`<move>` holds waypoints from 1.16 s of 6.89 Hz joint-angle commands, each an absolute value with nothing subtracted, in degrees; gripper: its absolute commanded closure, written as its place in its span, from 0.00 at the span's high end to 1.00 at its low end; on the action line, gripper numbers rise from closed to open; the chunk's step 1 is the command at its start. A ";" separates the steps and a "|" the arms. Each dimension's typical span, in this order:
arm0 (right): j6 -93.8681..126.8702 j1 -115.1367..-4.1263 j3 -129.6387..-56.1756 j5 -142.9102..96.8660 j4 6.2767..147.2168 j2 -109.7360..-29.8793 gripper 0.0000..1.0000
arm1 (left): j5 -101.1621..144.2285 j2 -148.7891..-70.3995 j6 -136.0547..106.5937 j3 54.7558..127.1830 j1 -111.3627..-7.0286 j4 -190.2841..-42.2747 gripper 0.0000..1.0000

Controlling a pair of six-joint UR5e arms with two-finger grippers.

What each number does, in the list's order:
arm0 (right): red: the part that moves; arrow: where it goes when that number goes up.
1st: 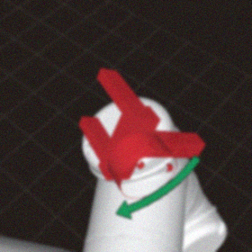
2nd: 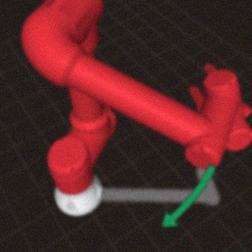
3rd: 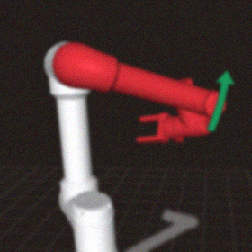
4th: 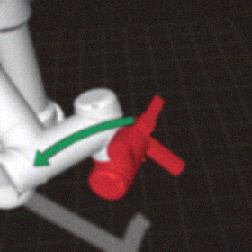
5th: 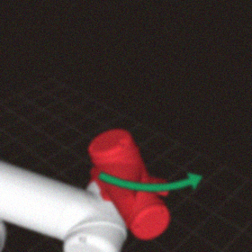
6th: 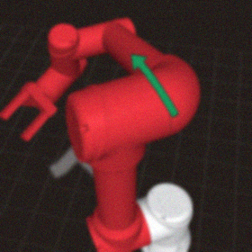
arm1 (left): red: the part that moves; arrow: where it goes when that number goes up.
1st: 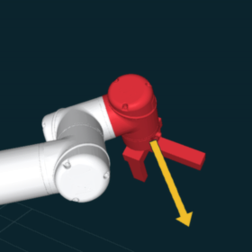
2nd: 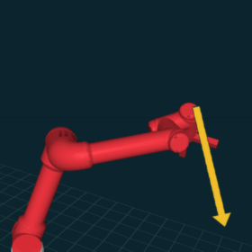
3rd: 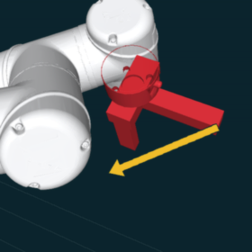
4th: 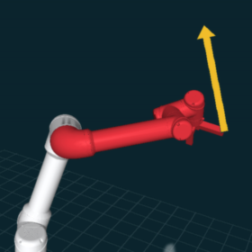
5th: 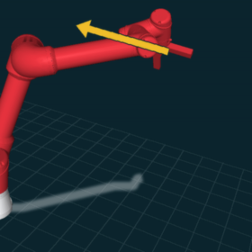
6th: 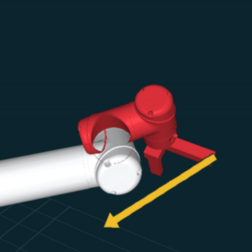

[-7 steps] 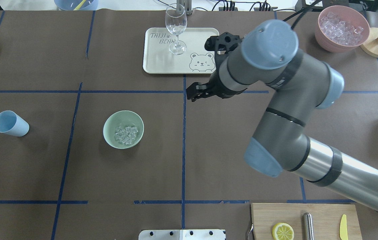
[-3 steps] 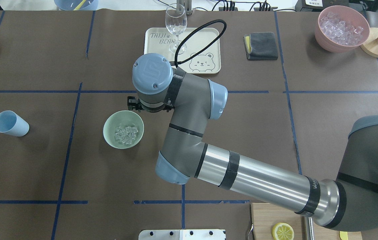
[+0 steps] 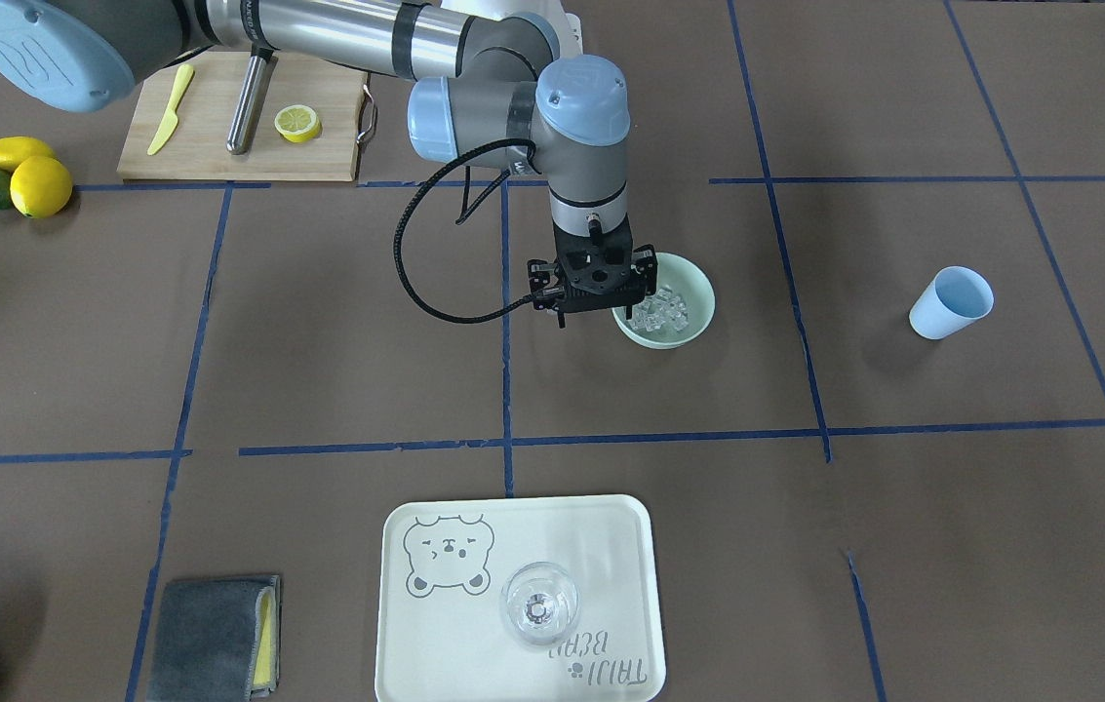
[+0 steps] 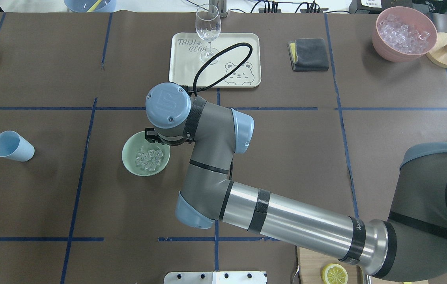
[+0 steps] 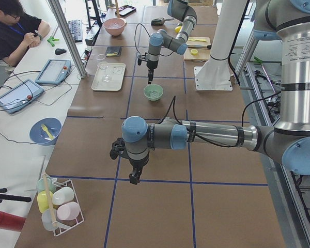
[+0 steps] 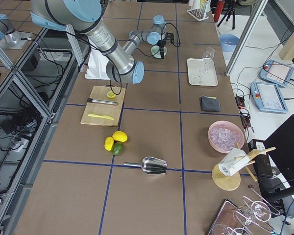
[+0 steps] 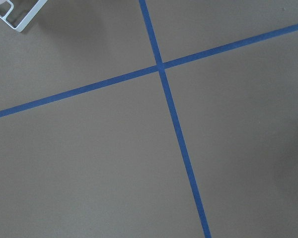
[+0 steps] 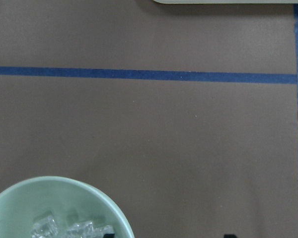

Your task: Pour ice into bowl

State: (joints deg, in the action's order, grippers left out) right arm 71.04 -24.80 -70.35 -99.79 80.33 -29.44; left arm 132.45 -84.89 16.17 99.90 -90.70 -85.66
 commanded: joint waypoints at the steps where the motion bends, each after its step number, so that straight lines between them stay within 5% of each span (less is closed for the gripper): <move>1: 71.28 -23.82 -69.35 -99.76 80.07 -28.66 0.59 | 132.45 -84.81 16.17 99.84 -90.70 -85.69 1.00; 3: 71.19 -23.20 -66.20 -99.76 74.55 -28.65 0.59 | 132.45 -84.90 16.17 99.84 -90.70 -85.69 1.00; 4: 71.19 -23.20 -66.18 -99.76 74.53 -28.57 0.47 | 132.45 -84.90 16.17 99.84 -90.70 -85.69 1.00; 5: 71.28 -23.20 -66.27 -99.84 74.62 -28.56 0.09 | 132.45 -84.90 16.17 99.84 -90.70 -85.78 1.00; 6: 71.54 -23.20 -66.79 -99.93 74.62 -28.56 0.00 | 132.45 -84.82 16.17 99.76 -90.70 -85.78 1.00; 8: 71.46 -23.29 -68.71 -100.02 74.71 -28.83 0.00 | 132.54 -84.81 16.17 99.14 -90.70 -85.78 1.00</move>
State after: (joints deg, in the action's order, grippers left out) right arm 71.49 -23.22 -67.34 -99.94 74.64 -28.63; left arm 132.47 -84.82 16.17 99.45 -90.70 -85.81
